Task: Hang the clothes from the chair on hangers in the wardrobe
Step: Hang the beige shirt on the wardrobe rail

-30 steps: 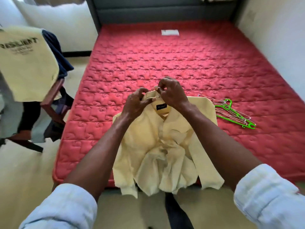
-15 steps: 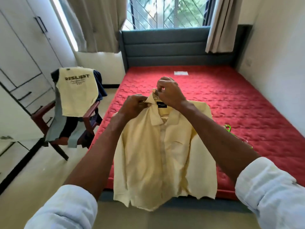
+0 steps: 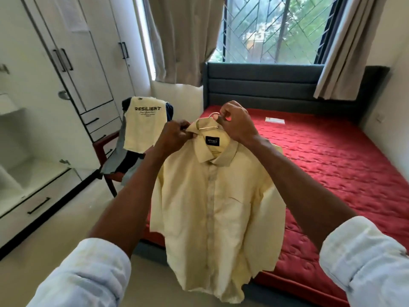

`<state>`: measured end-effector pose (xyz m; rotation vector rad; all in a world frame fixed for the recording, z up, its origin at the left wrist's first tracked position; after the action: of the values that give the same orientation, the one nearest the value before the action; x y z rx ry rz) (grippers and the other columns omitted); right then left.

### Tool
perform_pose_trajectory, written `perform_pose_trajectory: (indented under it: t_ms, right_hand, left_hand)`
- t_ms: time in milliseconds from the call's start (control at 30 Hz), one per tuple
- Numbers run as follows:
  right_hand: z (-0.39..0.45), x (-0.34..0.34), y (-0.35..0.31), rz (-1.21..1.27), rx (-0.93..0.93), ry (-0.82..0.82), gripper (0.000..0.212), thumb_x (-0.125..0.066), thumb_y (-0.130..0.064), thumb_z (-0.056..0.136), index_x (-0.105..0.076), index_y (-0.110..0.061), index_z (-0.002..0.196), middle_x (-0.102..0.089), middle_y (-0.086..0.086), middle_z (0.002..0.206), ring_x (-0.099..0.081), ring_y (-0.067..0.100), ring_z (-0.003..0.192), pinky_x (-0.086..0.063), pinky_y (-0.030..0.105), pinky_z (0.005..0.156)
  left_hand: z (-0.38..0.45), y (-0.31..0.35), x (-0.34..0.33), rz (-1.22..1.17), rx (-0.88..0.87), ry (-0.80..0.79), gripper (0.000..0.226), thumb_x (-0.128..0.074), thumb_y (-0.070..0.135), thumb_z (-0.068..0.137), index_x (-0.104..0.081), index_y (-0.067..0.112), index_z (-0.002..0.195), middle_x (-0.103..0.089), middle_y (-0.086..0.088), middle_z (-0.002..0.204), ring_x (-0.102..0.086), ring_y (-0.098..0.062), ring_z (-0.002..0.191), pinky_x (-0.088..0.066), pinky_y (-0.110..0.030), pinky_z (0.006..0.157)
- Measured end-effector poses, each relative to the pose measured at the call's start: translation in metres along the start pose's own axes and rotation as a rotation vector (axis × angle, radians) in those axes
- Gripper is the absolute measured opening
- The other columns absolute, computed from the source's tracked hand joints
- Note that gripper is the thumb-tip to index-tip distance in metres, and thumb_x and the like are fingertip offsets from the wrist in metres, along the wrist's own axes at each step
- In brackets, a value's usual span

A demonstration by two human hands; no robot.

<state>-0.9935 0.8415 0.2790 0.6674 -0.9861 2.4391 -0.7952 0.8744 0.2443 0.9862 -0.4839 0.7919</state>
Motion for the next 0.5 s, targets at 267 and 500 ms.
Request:
perform_pose_trajectory:
  t_ms: [267,500]
  right_hand:
    - [-0.029,-0.052,0.025,-0.084,-0.088,-0.358,0.019,-0.048,-0.01,0.089,-0.064,-0.01,0.1,-0.067,0.013,0.101,-0.061,0.03,0.092,-0.044,0.036,0.072]
    - [-0.023,-0.125,-0.022,-0.156,0.085,-0.166,0.025,-0.046,-0.001,0.087,-0.063,-0.008,0.104,-0.068,0.015,0.097,-0.061,0.034,0.085,-0.037,0.034,0.07]
  left_hand:
    - [-0.047,-0.042,0.061,0.072,0.194,0.218,0.02,-0.075,0.014,0.081,-0.072,0.003,0.097,-0.071,-0.009,0.096,-0.063,-0.019,0.087,-0.044,-0.026,0.072]
    - [-0.082,-0.101,0.115,0.051,0.356,0.058,0.041,-0.074,0.01,0.08,-0.064,0.009,0.12,-0.067,-0.001,0.111,-0.061,-0.015,0.101,-0.046,-0.026,0.087]
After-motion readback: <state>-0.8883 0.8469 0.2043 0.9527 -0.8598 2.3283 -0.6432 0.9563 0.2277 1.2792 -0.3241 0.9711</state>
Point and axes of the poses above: each hand's wrist, its own z-axis towards the middle knuckle, its own x-axis out of the back of the hand, y = z × x, the point moved 6 cm from there along z, towards the middle knuckle
